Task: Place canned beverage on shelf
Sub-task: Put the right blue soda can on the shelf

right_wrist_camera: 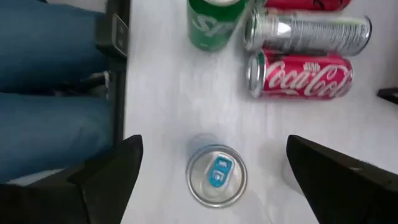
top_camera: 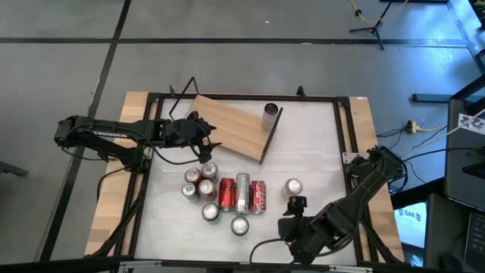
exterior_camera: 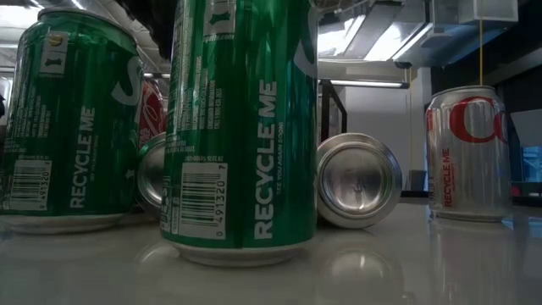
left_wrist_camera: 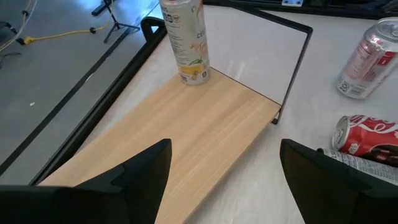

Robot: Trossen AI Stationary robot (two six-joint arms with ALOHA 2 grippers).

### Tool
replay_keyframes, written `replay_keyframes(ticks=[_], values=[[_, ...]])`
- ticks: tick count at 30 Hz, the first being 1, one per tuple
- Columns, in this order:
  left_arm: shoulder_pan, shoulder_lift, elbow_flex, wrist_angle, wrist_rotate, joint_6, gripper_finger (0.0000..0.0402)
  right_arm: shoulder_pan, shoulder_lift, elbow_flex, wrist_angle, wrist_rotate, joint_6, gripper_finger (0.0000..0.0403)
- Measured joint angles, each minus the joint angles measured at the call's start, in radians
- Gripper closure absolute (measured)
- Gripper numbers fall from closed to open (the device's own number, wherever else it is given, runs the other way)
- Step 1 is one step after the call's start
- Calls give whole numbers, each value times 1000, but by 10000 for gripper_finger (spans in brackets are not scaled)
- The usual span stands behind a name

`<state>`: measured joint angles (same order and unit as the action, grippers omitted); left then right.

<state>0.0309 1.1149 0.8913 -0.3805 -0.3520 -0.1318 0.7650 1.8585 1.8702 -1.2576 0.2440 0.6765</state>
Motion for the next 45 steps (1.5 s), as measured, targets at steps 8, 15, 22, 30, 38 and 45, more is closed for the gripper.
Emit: replay_keyframes(ticks=[8,15,22,30,38,45], values=[[-13,0,0,0,-4,0,114,2,20,0,-59,-25,24,13],[-13,0,0,0,-4,0,114,2,25,0,-52,-27,40,13],[-13,0,0,0,-4,2,114,2,28,-80,0,-53,52,13],[-13,0,0,0,-4,2,114,1,27,-193,73,-78,81,13],[-13,0,0,0,-3,3,114,0,27,-238,124,-79,79,13],[-13,0,0,0,-3,3,114,0,27,-238,137,-79,79,13]])
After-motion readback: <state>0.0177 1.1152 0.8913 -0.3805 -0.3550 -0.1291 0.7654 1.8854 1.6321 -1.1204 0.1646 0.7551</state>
